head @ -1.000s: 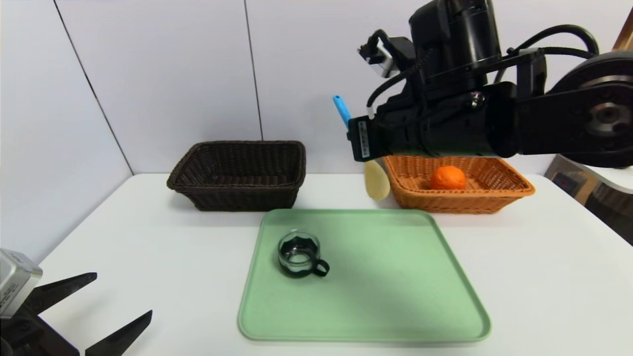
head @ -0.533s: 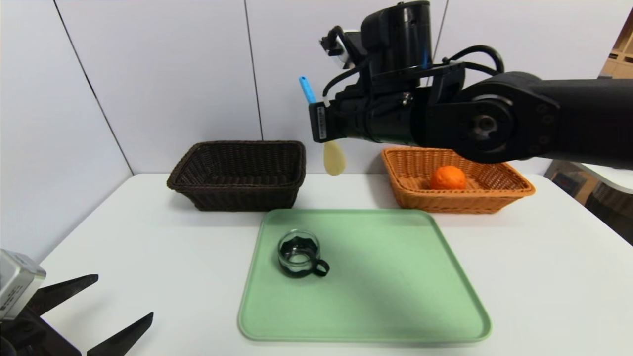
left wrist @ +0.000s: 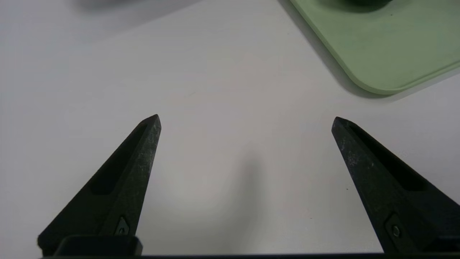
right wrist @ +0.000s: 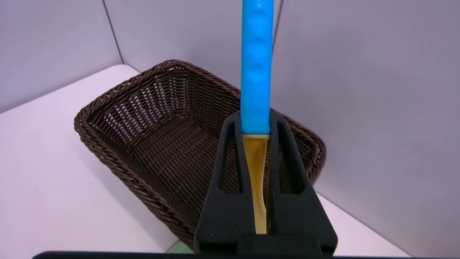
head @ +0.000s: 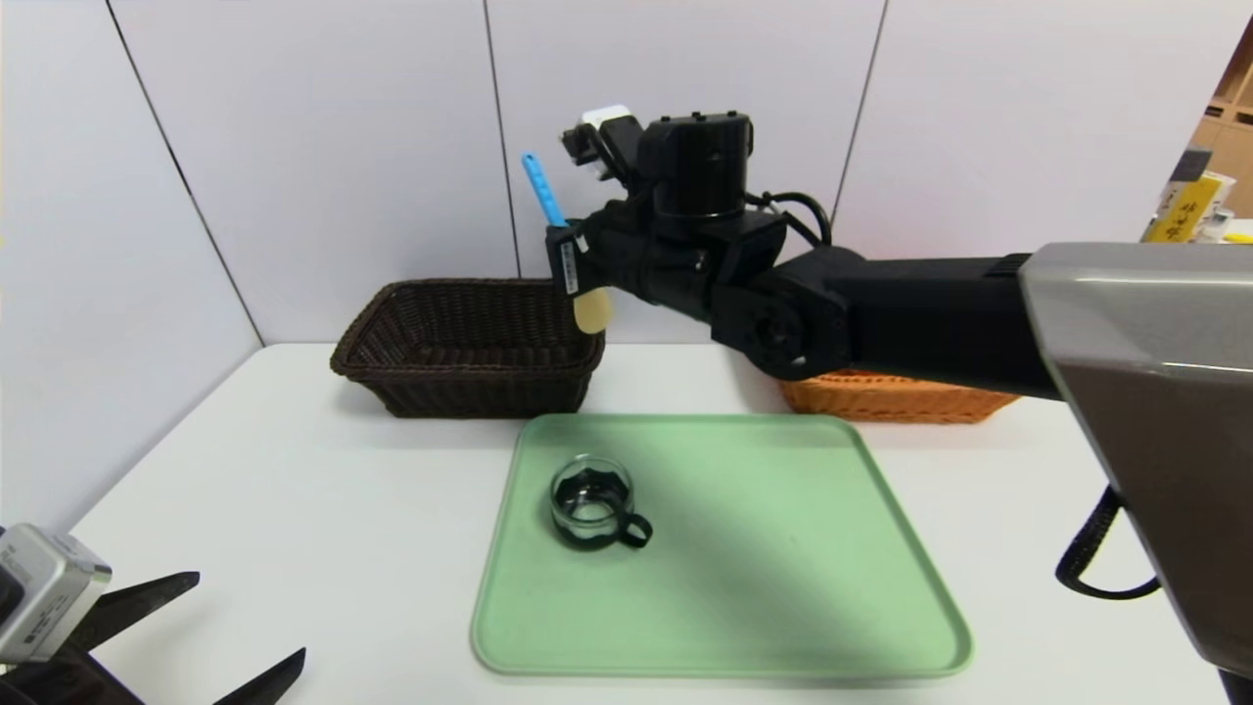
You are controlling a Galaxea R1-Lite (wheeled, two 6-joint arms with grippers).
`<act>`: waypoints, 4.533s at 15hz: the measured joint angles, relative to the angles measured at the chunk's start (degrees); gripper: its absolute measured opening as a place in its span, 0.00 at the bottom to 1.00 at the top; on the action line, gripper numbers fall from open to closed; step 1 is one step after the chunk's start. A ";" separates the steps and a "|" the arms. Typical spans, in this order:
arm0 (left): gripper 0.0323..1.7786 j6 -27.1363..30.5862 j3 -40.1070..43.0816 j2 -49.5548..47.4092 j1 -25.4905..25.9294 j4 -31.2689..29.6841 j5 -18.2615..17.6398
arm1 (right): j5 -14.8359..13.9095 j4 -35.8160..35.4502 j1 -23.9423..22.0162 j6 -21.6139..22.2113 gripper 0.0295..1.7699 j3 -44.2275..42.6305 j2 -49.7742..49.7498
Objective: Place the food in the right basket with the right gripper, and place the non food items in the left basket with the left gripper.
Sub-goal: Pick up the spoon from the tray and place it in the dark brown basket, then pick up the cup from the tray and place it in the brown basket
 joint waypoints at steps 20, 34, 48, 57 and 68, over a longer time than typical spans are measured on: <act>0.95 0.17 -3.47 2.72 0.06 -1.10 0.16 | 1.49 -15.30 -0.38 -11.13 0.23 -1.04 12.11; 0.95 0.06 -3.35 2.72 0.04 -1.05 0.27 | -0.82 -17.07 -1.65 -13.69 0.84 6.97 2.71; 0.95 -0.55 -3.33 1.54 0.00 -1.05 0.22 | -2.26 -11.89 -12.15 -16.53 0.95 47.53 -32.20; 0.95 -0.82 -2.94 0.57 -0.07 -1.05 0.16 | -13.12 -12.21 -15.71 -10.91 0.96 72.67 -50.33; 0.95 -1.88 -2.73 0.50 -0.16 -0.30 -0.17 | -17.80 -12.09 -14.30 -9.12 0.96 84.21 -61.82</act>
